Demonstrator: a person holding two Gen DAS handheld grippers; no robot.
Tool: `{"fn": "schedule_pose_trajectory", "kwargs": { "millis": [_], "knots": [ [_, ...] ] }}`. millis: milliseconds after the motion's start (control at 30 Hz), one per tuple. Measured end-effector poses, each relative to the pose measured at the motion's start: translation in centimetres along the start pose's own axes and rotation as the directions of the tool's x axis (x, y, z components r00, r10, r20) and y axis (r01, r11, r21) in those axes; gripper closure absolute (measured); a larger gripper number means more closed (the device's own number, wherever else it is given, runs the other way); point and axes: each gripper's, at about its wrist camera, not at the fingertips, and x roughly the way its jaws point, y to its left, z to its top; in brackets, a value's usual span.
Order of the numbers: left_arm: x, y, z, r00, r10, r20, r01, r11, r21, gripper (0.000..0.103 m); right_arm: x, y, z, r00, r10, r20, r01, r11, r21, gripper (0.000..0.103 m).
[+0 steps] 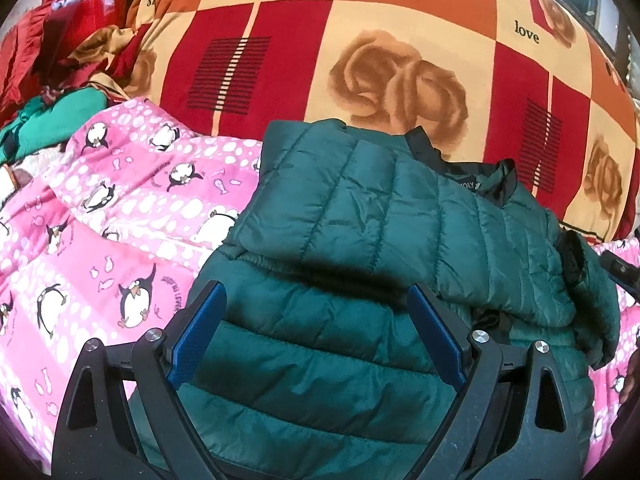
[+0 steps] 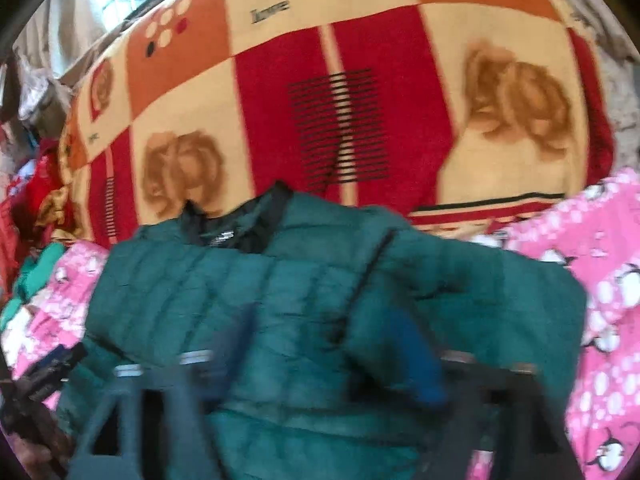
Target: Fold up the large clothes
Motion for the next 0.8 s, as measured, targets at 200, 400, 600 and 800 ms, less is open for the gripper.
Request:
{"fn": "schedule_pose_trajectory", "kwargs": {
  "millis": [200,400,600,800],
  "knots": [
    [0.3,-0.5,-0.3,1.0,0.008,-0.006,-0.008,1.0,0.019,0.011,4.1,-1.3,-2.1,0.989,-0.091,-0.115,0.086,0.995,-0.046,0.022],
    [0.2,-0.5,-0.3,1.0,0.005,-0.004,-0.005,1.0,0.02,0.011,5.2,-4.8,-1.9,0.995,-0.024,-0.095,0.035,0.992,0.117,0.083],
    [-0.2,-0.1,0.1,1.0,0.004,0.005,-0.004,1.0,0.002,0.011,1.1,-3.4,0.6,0.99,0.142,-0.016,-0.138,0.979,0.15,0.086],
    [-0.8,0.5,0.5,1.0,0.009,0.024,-0.009,1.0,-0.015,0.011,1.1,3.5,2.4,0.954,0.298,-0.014,-0.297,0.952,0.074,0.086]
  ]
}}
